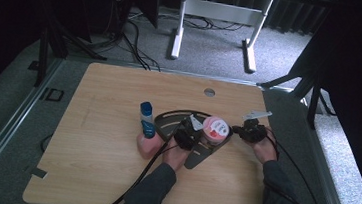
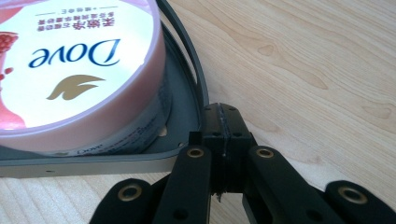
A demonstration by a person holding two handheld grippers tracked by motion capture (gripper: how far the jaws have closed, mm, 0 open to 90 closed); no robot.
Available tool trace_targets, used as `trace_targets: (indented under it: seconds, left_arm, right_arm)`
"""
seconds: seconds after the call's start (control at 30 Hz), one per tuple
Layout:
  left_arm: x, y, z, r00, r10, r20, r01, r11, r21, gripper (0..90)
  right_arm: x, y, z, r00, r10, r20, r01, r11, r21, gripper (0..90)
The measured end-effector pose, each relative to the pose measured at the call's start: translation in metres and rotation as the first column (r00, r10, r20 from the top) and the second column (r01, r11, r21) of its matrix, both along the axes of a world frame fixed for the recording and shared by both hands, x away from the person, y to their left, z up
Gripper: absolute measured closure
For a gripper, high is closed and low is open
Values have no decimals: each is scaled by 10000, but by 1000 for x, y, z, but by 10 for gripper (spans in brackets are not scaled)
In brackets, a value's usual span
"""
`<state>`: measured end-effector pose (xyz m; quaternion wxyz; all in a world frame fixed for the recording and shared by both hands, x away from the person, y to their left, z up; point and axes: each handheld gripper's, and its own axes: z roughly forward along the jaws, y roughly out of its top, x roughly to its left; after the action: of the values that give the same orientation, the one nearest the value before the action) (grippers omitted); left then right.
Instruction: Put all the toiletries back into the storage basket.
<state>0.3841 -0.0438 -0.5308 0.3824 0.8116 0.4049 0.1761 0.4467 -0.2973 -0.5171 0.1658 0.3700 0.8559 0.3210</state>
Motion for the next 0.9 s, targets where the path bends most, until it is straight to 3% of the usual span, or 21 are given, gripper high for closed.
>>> trace_targets:
  seconds: [0.17, 0.37, 0.9]
  left_arm:
    - [3, -2, 0, 10000, 39, -73, -40, 9999, -152, 899]
    - [5, -9, 0, 9999, -88, -116, 87, 9999, -56, 899]
    - [0, -8, -2, 9990, -397, -204, 394, 9991, -145, 892]
  right_arm:
    - [0, 0, 1, 9999, 104, -58, -104, 9999, -38, 900]
    - [-1, 0, 1, 9995, 304, -132, -303, 9995, 69, 900]
    - [-2, 0, 0, 9997, 234, -70, -233, 9997, 67, 900]
